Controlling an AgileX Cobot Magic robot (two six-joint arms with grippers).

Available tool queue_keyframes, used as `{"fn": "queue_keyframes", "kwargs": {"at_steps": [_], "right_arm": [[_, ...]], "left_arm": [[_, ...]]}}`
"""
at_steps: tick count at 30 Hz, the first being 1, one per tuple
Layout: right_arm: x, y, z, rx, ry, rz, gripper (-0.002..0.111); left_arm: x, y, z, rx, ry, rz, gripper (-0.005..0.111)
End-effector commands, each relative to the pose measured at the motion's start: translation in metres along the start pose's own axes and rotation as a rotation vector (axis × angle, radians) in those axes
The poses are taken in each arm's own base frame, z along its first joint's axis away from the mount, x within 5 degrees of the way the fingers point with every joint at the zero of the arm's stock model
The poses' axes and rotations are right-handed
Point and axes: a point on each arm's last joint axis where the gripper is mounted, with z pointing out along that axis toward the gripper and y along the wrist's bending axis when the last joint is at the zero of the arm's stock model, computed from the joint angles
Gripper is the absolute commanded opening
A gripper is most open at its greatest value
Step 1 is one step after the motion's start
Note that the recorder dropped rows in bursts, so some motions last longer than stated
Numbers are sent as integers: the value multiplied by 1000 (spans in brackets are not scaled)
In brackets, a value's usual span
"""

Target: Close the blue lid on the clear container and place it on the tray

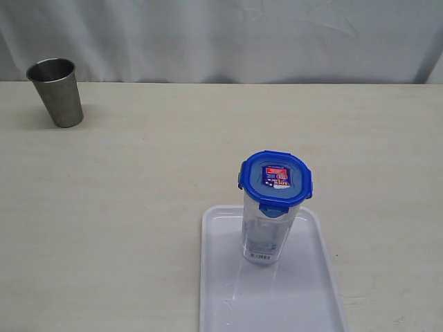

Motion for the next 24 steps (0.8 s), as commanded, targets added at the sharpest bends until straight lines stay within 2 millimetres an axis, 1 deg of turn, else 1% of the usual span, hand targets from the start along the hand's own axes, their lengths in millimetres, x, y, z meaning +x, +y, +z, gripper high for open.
{"fn": "queue_keyframes", "kwargs": {"at_steps": [1,24], "right_arm": [[2,-1,0,9,9,-19,5],[1,0,0,6,7,-11,5]], "left_arm": [[0,0,0,-6,-4,-5,0],[0,0,0,-6,-4,-5,0]]}}
